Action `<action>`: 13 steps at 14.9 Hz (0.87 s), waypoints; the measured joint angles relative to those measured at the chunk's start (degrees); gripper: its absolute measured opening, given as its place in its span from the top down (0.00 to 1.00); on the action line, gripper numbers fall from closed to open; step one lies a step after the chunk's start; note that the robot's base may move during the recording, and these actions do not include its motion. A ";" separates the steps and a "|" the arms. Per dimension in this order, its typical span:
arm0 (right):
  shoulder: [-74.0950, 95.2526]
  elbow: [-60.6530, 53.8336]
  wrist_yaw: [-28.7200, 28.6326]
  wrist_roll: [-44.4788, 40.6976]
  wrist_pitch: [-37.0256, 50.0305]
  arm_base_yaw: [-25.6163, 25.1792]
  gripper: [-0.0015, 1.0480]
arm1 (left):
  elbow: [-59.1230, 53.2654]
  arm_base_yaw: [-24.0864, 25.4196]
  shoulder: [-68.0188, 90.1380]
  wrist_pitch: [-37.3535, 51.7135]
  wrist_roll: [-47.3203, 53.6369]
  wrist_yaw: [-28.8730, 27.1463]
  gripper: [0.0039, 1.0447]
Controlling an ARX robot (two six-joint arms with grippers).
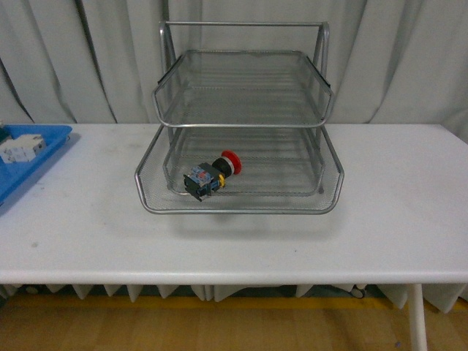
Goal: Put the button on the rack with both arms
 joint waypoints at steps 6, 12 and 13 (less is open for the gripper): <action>-0.04 0.00 -0.02 -0.02 0.02 0.00 0.06 | 0.00 0.00 -1.14 0.48 -0.04 0.00 0.59; 16.06 5.38 -16.63 -4.55 -4.46 -1.75 0.06 | 0.00 0.00 -1.14 0.52 -0.07 -0.11 0.07; 23.65 6.91 -17.97 -5.38 0.76 2.56 0.06 | 0.00 0.00 -1.14 0.52 -0.04 -0.02 0.06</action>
